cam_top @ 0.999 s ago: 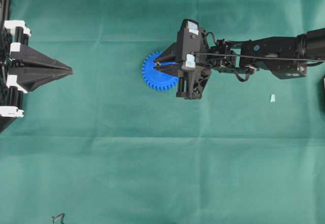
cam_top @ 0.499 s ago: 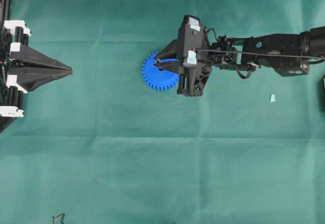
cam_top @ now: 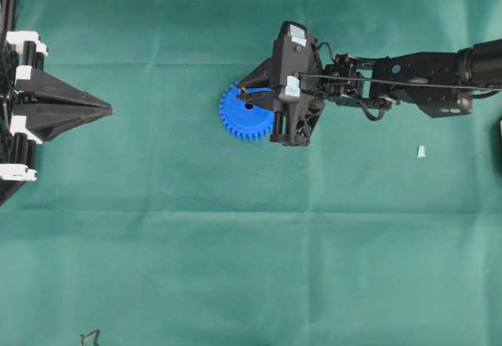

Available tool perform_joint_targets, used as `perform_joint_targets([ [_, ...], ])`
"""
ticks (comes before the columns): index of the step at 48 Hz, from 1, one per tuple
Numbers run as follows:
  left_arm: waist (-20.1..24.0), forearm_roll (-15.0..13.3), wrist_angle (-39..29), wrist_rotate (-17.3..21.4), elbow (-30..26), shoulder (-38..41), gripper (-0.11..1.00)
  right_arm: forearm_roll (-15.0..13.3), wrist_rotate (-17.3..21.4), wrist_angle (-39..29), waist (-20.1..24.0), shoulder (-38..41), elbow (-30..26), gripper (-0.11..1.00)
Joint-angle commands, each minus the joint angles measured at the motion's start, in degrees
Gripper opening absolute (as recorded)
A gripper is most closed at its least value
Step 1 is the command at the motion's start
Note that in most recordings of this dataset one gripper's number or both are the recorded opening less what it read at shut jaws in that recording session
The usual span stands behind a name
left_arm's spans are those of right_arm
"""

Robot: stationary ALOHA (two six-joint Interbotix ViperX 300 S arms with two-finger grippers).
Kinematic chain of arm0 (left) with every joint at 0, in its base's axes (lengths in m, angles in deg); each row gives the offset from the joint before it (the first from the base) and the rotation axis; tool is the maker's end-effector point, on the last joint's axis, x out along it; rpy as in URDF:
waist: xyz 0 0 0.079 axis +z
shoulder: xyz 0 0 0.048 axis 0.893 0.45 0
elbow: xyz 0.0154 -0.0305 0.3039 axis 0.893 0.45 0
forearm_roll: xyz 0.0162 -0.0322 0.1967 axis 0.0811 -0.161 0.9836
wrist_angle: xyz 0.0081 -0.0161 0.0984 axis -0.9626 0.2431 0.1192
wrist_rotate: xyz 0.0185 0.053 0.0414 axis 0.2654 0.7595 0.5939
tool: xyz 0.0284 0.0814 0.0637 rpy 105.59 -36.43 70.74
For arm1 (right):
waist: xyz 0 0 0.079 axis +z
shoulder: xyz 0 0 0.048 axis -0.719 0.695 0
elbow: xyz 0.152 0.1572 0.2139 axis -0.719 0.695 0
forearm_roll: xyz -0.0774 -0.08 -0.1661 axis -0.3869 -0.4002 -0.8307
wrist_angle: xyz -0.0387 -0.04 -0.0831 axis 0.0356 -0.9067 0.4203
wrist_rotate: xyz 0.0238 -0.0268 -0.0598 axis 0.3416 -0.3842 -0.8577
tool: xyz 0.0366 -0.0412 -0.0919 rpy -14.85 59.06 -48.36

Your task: Insert the shaft into the center hole of the gear.

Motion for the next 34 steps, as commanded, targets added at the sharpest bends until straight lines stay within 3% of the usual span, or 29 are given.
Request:
perform_joint_targets([
  [1, -0.1, 0.1, 0.3, -0.1, -1.3, 0.3, 0.0, 0.2, 0.2, 0.6, -0.2, -1.0, -1.1, 0.16],
  [34, -0.1, 0.2, 0.4, -0.1, -1.3, 0.4, 0.0, 0.7, 0.3, 0.4, -0.3, -1.3, 1.1, 0.16],
])
